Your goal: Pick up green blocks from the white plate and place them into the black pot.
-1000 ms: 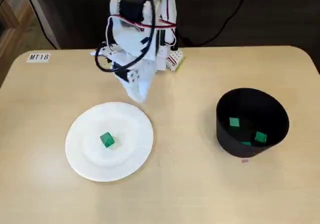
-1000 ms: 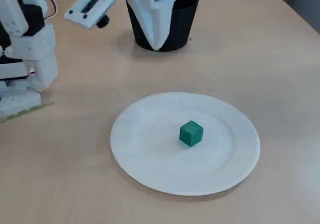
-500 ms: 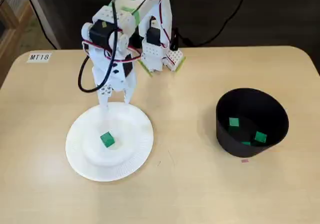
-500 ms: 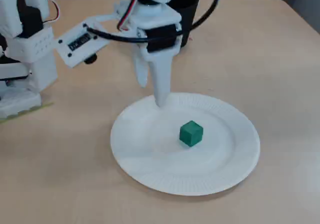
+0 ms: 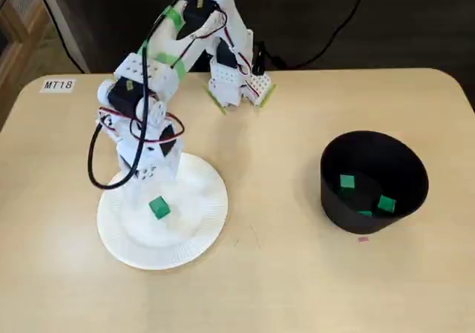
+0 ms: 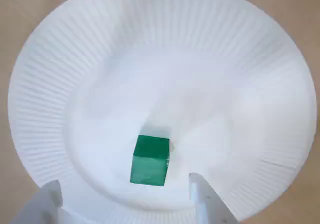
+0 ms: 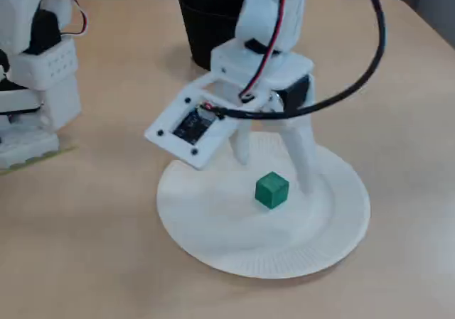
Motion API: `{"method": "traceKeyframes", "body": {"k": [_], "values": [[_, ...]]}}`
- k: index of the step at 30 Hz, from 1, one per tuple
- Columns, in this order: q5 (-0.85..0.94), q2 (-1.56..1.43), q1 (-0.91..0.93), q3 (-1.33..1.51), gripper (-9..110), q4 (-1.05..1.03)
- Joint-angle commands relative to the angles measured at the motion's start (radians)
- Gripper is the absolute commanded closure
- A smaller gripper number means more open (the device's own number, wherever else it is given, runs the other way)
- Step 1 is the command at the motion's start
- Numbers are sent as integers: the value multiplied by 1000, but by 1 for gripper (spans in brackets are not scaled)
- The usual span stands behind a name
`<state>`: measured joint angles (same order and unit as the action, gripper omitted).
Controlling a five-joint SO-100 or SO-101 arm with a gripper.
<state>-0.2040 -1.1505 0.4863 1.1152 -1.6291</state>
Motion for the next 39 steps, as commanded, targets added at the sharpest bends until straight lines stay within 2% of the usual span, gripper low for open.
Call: {"method": "traceKeyframes", "body": {"k": [1, 22, 25, 28, 29, 39], "values": [[11, 3, 6, -60, 66, -20], [21, 100, 2, -57, 70, -28], [15, 117, -2, -64, 78, -3], [17, 123, -3, -69, 100, 63], [15, 127, -3, -71, 104, 78], [54, 121, -9, -72, 104, 146]]}}
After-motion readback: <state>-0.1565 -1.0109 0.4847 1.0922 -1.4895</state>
